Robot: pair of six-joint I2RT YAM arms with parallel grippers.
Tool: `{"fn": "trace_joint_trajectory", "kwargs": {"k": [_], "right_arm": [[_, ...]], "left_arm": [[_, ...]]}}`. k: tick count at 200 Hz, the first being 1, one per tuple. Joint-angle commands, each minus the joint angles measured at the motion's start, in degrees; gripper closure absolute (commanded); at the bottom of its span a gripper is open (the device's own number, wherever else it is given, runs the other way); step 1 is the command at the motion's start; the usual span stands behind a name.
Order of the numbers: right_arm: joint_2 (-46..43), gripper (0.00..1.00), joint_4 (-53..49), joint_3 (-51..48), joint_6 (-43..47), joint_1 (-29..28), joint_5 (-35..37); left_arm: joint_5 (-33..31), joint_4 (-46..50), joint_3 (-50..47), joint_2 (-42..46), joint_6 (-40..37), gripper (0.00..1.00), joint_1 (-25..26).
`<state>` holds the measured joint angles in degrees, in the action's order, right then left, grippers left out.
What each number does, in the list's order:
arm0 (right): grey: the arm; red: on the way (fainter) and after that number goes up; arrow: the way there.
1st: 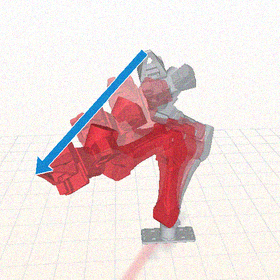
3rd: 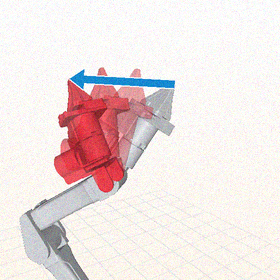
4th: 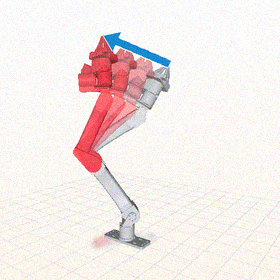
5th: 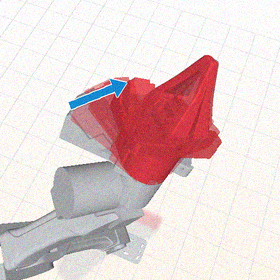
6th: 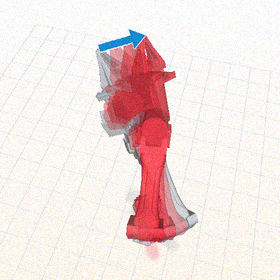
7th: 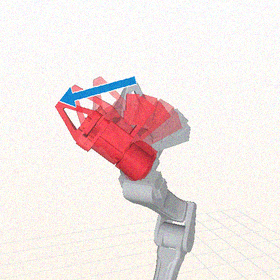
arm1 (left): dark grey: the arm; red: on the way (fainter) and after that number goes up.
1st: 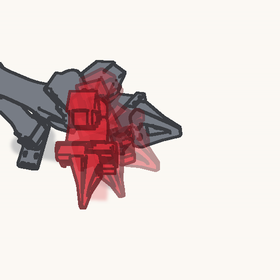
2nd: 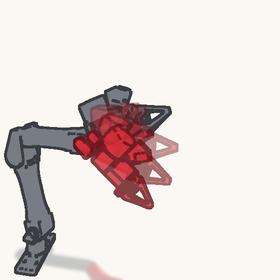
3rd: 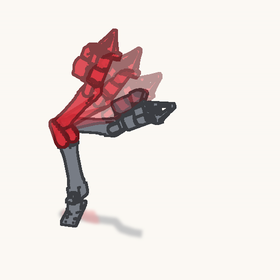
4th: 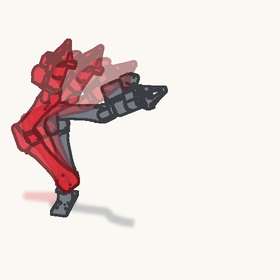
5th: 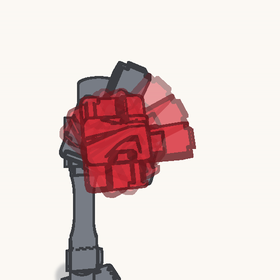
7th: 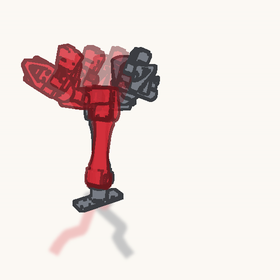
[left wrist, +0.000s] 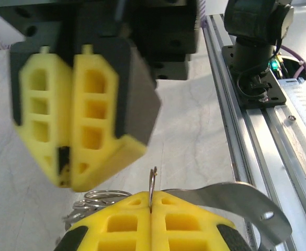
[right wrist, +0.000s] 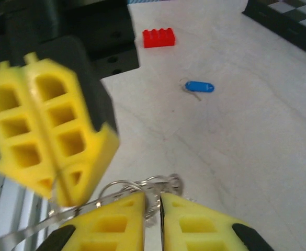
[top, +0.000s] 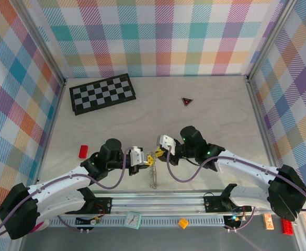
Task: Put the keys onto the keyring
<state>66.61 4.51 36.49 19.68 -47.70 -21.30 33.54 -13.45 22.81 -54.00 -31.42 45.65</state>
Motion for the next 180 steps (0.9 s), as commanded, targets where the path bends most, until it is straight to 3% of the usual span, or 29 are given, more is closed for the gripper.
{"fn": "trace_joint_trajectory", "kwargs": {"k": [1,41,61,95,126,146,180], "right_arm": [[0.71,0.83,3.66,1.65,-1.74,-0.38,3.76],[-2.67,0.76,2.02,0.24,-3.35,-0.29,4.62],[-6.92,0.74,-2.52,-1.12,-4.72,-0.23,8.48],[-12.26,0.71,-14.12,-0.89,-13.51,-0.22,18.69],[-12.45,0.66,-23.83,1.59,-27.42,-0.2,26.19],[-10.64,0.66,-27.85,3.79,-29.89,-0.16,24.46],[-11.58,0.67,-26.89,2.97,-26.1,-0.2,20.66]], "left_arm": [[1.32,0.21,1.62,1.53,-5.57,1.0,1.2],[-6.57,3.23,2.46,2.27,-12.5,1.0,4.25],[-12.36,3.87,2.59,2.43,-15.76,1.0,6.03],[-18.0,4.02,3.37,2.14,-19.56,1.0,8.51],[-20.61,3.43,3.73,1.78,-20.9,1.0,9.94],[-20.97,3.43,3.89,1.96,-20.96,1.0,10.11],[-21.55,3.23,4.06,2.48,-19.71,1.0,10.17]]}}
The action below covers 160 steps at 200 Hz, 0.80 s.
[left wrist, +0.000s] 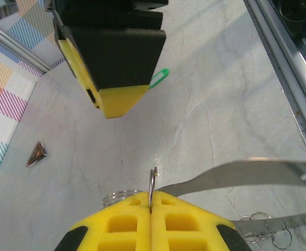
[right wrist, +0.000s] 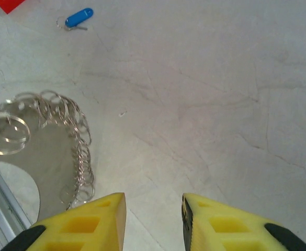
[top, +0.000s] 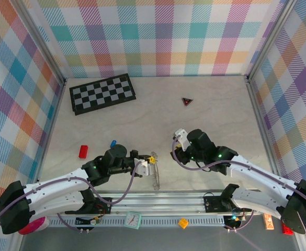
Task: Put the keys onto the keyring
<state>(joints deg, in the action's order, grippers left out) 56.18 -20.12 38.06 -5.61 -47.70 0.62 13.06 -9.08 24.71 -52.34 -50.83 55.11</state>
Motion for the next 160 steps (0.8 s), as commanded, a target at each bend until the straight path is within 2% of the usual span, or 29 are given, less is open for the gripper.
{"fn": "trace_joint_trajectory", "kwargs": {"k": [1,24,39,55,73,86,106,135,160], "right_arm": [[-1.2,0.67,-2.19,1.35,-0.72,-0.2,-1.2],[-3.38,0.66,-0.5,0.04,0.21,-0.2,0.65],[-3.5,0.65,-1.35,0.35,-2.91,0.44,5.48],[-1.8,0.68,-5.73,2.54,-7.68,4.87,7.46],[1.37,0.65,-14.03,5.98,-16.42,11.64,9.59],[4.34,0.61,-19.76,7.76,-21.02,15.62,9.47],[7.85,0.59,-24.44,8.2,-25.08,18.83,9.21],[11.3,0.58,-21.82,5.86,-26.82,24.36,4.79],[15.89,0.55,-21.47,7.72,-29.5,24.78,6.88]], "left_arm": [[-1.13,-1.13,2.22,0.83,-0.13,1.0,0.7],[-3.58,1.15,3.86,0.79,3.84,1.0,0.7],[-5.67,3.35,5.56,0.38,7.11,1.0,0.57],[-5.87,6.13,7.05,-0.18,9.78,1.0,0.05],[-4.84,8.38,8.44,-1.07,12.34,1.0,-0.56],[-4.45,9.06,9.23,-1.82,14.21,1.0,-0.92],[-5.81,9.71,10.96,-3.39,18.48,1.0,-1.62],[-5.36,9.32,12.44,-4.87,20.78,1.0,-2.18],[-6.08,8.82,12.95,-5.32,20.73,1.0,-2.29]]}}
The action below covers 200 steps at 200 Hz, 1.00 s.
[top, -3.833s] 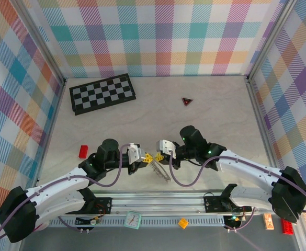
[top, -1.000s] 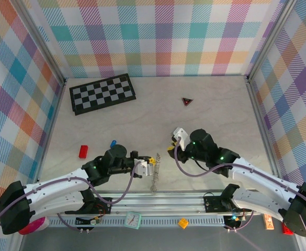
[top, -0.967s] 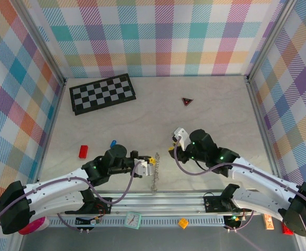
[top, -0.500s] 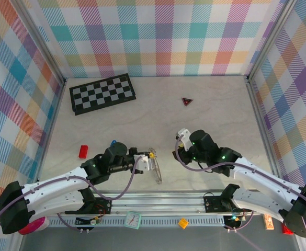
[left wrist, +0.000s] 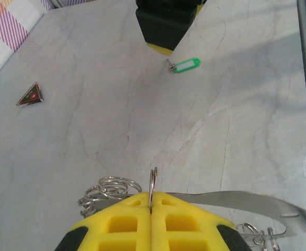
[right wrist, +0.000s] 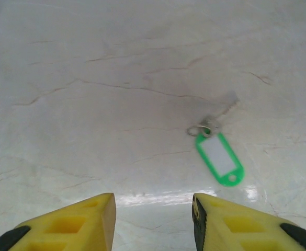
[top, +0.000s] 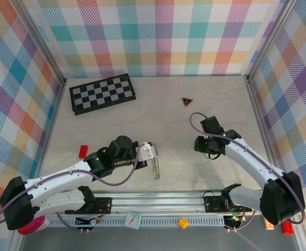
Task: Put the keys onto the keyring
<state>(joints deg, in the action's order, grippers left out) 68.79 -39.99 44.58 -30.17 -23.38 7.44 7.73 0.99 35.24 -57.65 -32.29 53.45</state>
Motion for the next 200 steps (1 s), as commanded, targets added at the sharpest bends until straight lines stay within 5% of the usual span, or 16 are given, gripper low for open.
{"fn": "trace_joint_trajectory", "kwargs": {"k": [1,91,200], "right_arm": [[3.45,0.55,-1.6,1.3,-5.09,0.44,0.18],[17.69,0.57,-4.28,7.7,-15.65,0.22,12.33],[27.01,0.62,-5.25,11.7,-16.61,-2.86,16.51]], "left_arm": [[-0.76,-1.26,2.44,-0.01,2.17,1.0,-0.63],[-0.17,-1.76,2.72,-0.96,1.4,1.0,-0.63],[1.15,-2.27,2.89,-2.34,0.66,1.0,-0.63]]}}
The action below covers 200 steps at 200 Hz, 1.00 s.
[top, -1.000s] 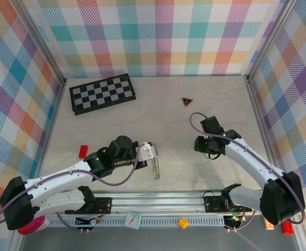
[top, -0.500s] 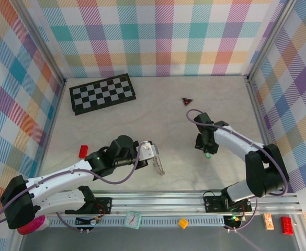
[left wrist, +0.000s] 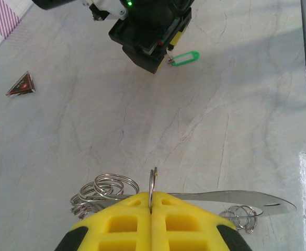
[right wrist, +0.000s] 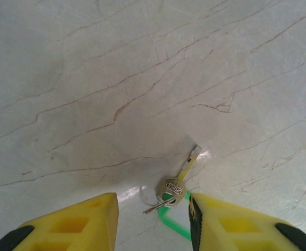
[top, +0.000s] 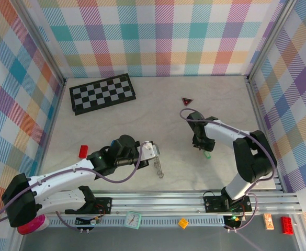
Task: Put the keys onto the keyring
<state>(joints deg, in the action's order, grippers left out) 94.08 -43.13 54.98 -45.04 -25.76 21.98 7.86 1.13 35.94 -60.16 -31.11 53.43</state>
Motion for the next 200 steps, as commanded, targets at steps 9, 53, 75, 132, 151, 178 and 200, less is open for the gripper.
{"fn": "trace_joint_trajectory", "kwargs": {"k": [9,53,75,132,151,178,200], "right_arm": [[2.35,0.64,-2.37,1.35,-1.97,-0.51,2.19],[2.07,0.74,-3.99,1.0,-3.3,-1.55,4.3],[1.55,0.77,-4.67,1.11,-3.02,-1.75,4.87],[0.87,0.79,-5.64,1.05,-3.33,-2.28,5.01],[0.86,0.77,-5.55,1.05,-3.48,-2.28,4.61],[0.65,0.75,-4.79,1.02,-3.72,-2.3,3.36],[0.35,0.76,-4.24,0.83,-4.24,-2.31,3.16]], "left_arm": [[1.02,-2.44,2.2,0.22,-0.56,1.0,-0.61],[0.9,-2.29,2.11,0.41,-0.88,1.0,-0.61],[0.98,-2.3,2.02,0.45,-0.96,1.0,-0.61],[0.93,-2.16,1.76,0.7,-1.03,1.0,-0.61],[0.8,-2.0,1.85,0.66,-1.19,1.0,-0.61],[0.84,-1.83,1.85,0.72,-1.26,1.0,-0.61],[1.83,-1.4,1.93,0.78,-1.67,1.0,-0.61]]}}
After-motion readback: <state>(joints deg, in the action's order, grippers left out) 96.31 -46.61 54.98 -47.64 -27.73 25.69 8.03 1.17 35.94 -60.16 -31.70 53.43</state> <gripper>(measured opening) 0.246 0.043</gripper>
